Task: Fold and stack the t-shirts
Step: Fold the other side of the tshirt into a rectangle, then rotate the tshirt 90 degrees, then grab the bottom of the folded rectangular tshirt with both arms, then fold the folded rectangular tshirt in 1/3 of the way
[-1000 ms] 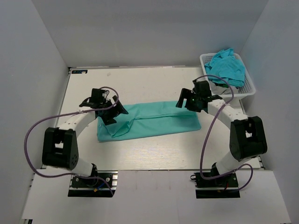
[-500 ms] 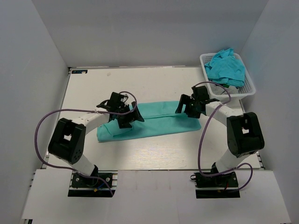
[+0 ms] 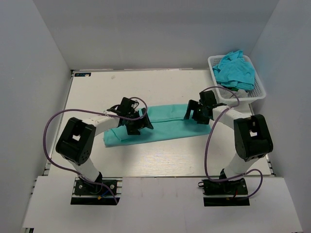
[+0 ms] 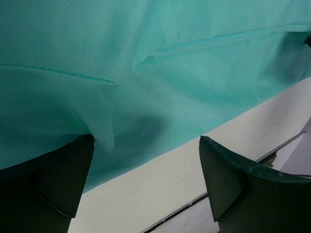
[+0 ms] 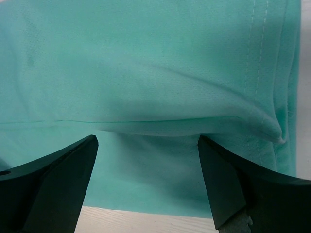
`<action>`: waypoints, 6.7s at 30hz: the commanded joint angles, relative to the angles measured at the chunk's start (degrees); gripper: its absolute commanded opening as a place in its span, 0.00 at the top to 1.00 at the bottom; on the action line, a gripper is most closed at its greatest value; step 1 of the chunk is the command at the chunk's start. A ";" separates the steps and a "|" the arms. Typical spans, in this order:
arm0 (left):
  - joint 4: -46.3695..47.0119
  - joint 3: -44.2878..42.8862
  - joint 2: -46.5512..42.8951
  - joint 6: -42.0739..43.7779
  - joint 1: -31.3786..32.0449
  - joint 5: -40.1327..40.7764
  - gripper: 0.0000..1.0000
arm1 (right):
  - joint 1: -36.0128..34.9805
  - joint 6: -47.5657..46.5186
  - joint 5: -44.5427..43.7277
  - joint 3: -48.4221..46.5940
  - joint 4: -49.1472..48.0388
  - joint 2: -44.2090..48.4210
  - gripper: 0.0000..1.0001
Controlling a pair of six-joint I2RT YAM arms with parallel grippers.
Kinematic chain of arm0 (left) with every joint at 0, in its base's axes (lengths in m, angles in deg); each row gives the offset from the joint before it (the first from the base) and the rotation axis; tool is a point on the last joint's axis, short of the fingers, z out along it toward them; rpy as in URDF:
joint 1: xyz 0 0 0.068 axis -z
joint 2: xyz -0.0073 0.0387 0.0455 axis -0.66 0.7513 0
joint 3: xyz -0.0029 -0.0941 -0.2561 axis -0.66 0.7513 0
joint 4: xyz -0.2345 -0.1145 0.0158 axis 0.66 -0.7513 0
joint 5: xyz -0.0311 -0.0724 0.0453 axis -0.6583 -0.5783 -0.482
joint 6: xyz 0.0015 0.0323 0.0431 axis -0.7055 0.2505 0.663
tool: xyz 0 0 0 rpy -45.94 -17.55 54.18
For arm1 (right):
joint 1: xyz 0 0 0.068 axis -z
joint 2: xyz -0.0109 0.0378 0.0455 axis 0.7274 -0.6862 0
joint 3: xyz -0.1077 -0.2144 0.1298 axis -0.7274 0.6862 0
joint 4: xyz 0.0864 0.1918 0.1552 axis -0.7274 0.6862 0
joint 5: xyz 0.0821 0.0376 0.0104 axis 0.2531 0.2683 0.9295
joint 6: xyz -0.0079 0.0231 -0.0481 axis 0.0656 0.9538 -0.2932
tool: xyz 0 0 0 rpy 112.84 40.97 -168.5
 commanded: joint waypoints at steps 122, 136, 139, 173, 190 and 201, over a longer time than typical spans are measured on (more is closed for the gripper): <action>-17.55 11.16 -6.09 2.74 8.19 0.06 0.24 | -33.21 1.51 6.85 0.44 21.83 3.48 0.10; -18.87 7.91 -2.93 2.21 8.19 3.84 0.86 | -33.21 -0.95 6.84 -0.70 20.68 0.14 0.61; -17.73 7.90 -2.40 2.21 8.19 3.84 1.00 | -33.30 -1.30 6.32 -0.70 20.42 0.31 0.75; -27.66 -31.10 0.93 -2.01 3.88 16.33 1.00 | -20.29 -2.35 -3.35 -42.52 44.15 -11.37 1.00; -23.88 -46.67 16.83 1.68 -3.32 8.85 1.00 | -10.27 -6.75 2.36 -59.58 40.65 -24.65 0.95; -18.34 -50.37 24.31 2.30 -4.46 4.20 1.00 | -7.02 -5.96 5.96 -62.04 33.45 -31.15 0.92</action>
